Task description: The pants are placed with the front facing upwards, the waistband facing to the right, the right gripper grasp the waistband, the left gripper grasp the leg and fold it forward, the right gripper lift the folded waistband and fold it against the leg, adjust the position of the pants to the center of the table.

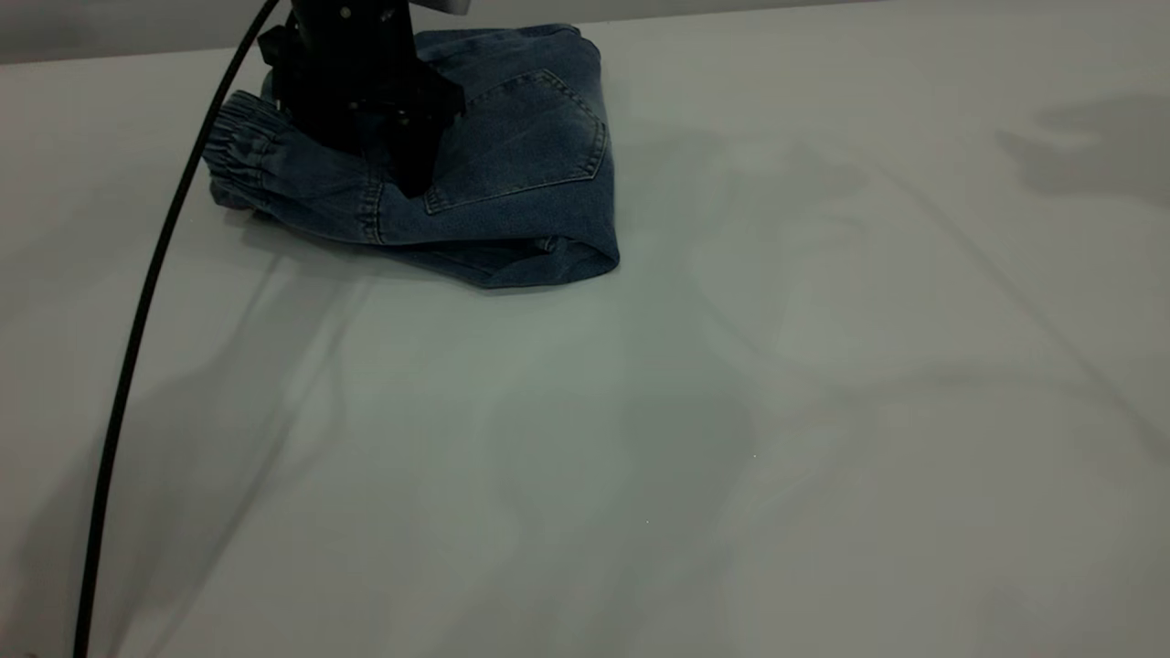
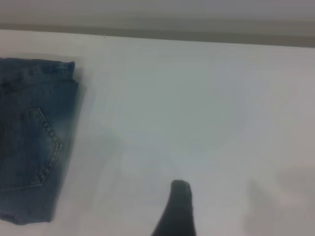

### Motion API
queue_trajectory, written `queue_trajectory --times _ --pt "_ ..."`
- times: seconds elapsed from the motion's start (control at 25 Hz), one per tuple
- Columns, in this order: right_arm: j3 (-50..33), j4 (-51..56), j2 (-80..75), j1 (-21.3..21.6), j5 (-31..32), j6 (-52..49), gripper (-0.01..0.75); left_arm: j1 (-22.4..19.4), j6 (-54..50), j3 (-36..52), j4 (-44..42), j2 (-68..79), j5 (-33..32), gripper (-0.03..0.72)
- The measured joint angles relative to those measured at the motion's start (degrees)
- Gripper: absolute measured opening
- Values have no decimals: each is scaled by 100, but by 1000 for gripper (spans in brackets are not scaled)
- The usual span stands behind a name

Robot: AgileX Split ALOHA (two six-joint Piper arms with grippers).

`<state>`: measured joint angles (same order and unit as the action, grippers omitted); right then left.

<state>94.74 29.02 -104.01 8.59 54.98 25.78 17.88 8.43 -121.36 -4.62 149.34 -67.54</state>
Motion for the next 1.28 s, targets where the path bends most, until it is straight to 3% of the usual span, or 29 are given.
queue_trajectory --times 0.28,0.84,1.04,1.28 --pt "0 32 0 0 -105 0 580 121 -7 -1 551 49 -267 548" --pt "0 50 0 0 -146 0 580 1185 -210 16 617 65 -294 548" --pt "0 75 0 0 -151 0 580 1537 -640 16 666 71 -249 548" --pt "0 89 0 0 -157 -5 580 1609 -1474 16 738 71 -220 548"
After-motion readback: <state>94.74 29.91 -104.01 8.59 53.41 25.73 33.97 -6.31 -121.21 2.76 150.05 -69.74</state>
